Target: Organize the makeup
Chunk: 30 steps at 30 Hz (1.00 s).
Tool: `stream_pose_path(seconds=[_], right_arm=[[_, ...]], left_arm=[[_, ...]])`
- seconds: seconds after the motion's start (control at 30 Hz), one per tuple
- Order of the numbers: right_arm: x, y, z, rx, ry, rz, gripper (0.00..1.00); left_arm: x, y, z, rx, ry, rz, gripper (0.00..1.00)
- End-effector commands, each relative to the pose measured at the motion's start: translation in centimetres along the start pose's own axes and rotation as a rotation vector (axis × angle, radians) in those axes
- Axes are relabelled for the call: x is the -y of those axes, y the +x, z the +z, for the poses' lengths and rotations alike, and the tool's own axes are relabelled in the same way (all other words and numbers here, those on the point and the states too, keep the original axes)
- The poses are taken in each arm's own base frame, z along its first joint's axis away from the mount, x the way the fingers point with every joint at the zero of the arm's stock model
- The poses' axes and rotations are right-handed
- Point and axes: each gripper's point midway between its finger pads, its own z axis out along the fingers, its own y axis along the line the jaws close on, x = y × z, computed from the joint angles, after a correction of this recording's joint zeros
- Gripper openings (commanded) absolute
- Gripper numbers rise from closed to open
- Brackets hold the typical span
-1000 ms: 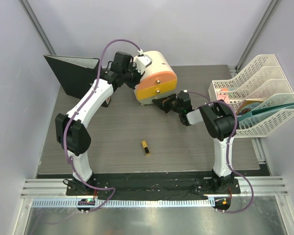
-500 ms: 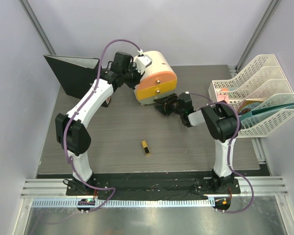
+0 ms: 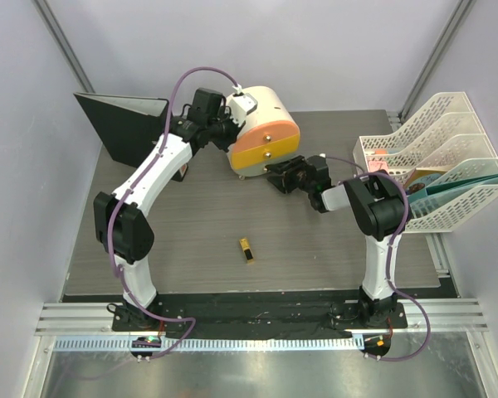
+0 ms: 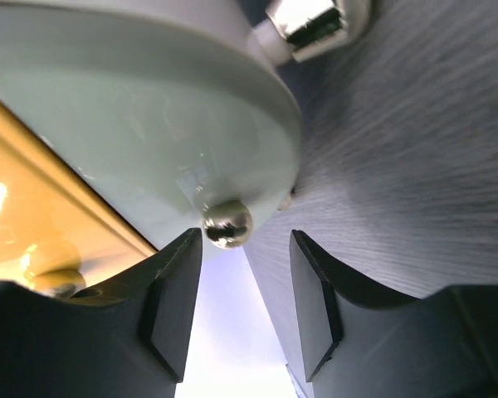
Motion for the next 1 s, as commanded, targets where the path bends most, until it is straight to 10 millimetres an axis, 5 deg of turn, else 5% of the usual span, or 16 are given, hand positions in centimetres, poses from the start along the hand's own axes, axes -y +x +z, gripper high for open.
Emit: stream_pose_path(seconds=[0.0,0.67,0.77,0.97], right_arm=[[-3.8,-1.1,0.4,0.037,-0.087,-0.047,0.51],[-1.7,-2.6,1.3,0.111,-0.005,-0.026,0.27],[-1.1,-2.7,1.5,0.112,0.009,-0.022,0.03],[-1.0,-2.6,1.3,0.112,0.014,-0.015,0.01]], left_arm=[[1.0,0.6,0.1,-0.016,0.035,-0.001,0.0],[0.9,0.8,0.0,-0.024,0.029,0.007,0.0],[0.9,0.8,0.0,-0.026,0.028,0.007,0.0],[0.9,0.8,-0.1,-0.028,0.024,0.007,0.0]])
